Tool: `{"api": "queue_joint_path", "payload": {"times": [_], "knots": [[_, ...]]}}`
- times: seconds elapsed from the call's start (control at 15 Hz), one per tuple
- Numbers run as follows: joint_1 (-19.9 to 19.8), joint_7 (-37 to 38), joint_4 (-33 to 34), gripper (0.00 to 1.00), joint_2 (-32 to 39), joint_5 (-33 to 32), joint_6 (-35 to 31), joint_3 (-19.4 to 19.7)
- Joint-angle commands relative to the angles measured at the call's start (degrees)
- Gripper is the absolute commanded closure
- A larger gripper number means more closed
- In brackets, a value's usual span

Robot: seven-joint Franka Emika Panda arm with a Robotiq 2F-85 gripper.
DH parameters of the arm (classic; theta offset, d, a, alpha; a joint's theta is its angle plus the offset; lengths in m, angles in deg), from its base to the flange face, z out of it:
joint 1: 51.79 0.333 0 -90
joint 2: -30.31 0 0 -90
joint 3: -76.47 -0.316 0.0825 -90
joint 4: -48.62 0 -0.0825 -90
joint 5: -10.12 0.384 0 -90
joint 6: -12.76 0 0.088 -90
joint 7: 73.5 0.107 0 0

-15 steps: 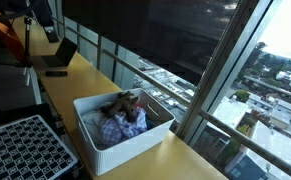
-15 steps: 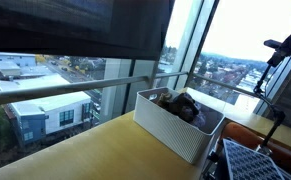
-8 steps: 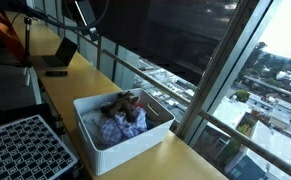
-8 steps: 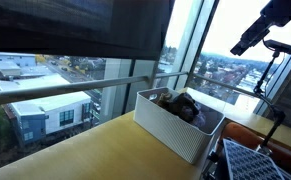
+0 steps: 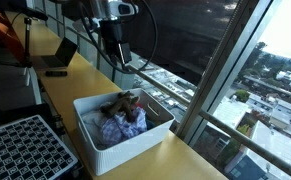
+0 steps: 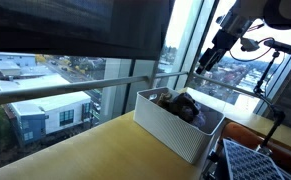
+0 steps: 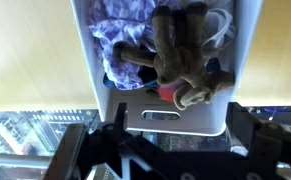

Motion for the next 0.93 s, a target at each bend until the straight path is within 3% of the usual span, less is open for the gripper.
{"api": "queue_joint_path", "payload": {"times": [0.0,0.47,0.87], "knots": [[0.2,1.7,4.9,0.0,8.6,-1.8,0.4,2.1],[1.6,0.4,8.3,0.0,21.2,0.5,-3.7,5.7],[2.5,-2.2,8.3,0.0,30.6,2.7,-14.1,7.1]]}}
